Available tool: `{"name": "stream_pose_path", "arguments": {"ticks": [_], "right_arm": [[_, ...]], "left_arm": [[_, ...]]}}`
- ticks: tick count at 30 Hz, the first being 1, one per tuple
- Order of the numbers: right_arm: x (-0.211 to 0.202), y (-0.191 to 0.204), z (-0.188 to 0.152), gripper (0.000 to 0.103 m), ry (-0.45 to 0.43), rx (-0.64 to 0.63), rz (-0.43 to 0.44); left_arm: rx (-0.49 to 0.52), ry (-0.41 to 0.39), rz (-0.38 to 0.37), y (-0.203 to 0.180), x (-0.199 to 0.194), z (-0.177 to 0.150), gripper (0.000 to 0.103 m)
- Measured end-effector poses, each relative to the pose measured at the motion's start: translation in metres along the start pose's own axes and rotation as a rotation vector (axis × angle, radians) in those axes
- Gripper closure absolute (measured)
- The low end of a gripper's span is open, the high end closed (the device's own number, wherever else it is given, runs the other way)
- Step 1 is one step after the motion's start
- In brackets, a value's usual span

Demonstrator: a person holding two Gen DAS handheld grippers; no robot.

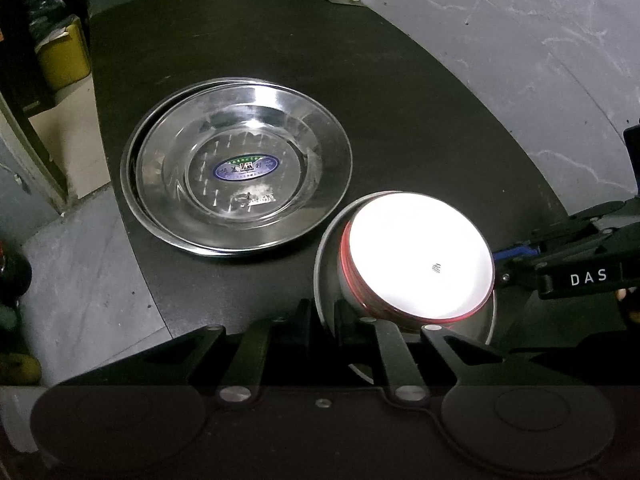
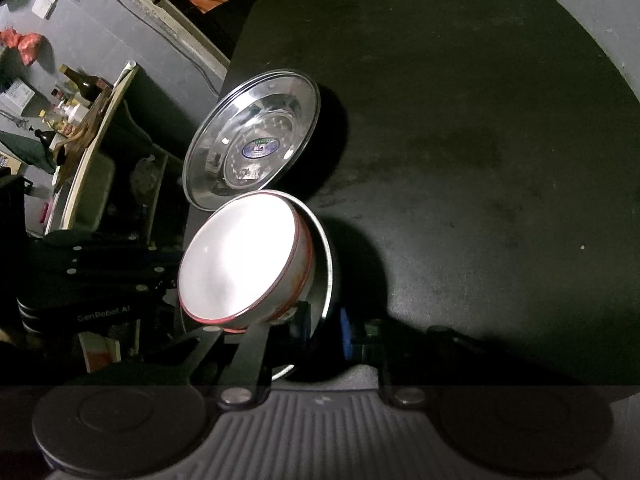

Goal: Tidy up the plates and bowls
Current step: 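Lift the steel bowl with nested white bowls over the steel plates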

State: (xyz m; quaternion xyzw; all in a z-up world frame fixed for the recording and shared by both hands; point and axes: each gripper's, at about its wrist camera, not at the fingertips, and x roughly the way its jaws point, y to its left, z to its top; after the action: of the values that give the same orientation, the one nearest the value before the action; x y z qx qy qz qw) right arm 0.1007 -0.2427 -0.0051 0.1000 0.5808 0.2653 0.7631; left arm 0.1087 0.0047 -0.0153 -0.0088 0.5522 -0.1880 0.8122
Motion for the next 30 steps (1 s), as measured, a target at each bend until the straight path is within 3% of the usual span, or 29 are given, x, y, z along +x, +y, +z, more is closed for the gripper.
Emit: {"name": "stream_pose_path", "arguments": {"ticks": [13,30], "right_arm": [[-0.002,0.004,-0.001,0.086,-0.010,-0.018,-0.017],[-0.017,0.009,0.005,0.086,-0.089,-0.034,-0.028]], "left_arm": [[0.014,-0.016,0.000,0.000,-0.002,-0.001,0.091],[0.032,-0.083,-0.014,0.002,-0.015,0.008,0.091]]}}
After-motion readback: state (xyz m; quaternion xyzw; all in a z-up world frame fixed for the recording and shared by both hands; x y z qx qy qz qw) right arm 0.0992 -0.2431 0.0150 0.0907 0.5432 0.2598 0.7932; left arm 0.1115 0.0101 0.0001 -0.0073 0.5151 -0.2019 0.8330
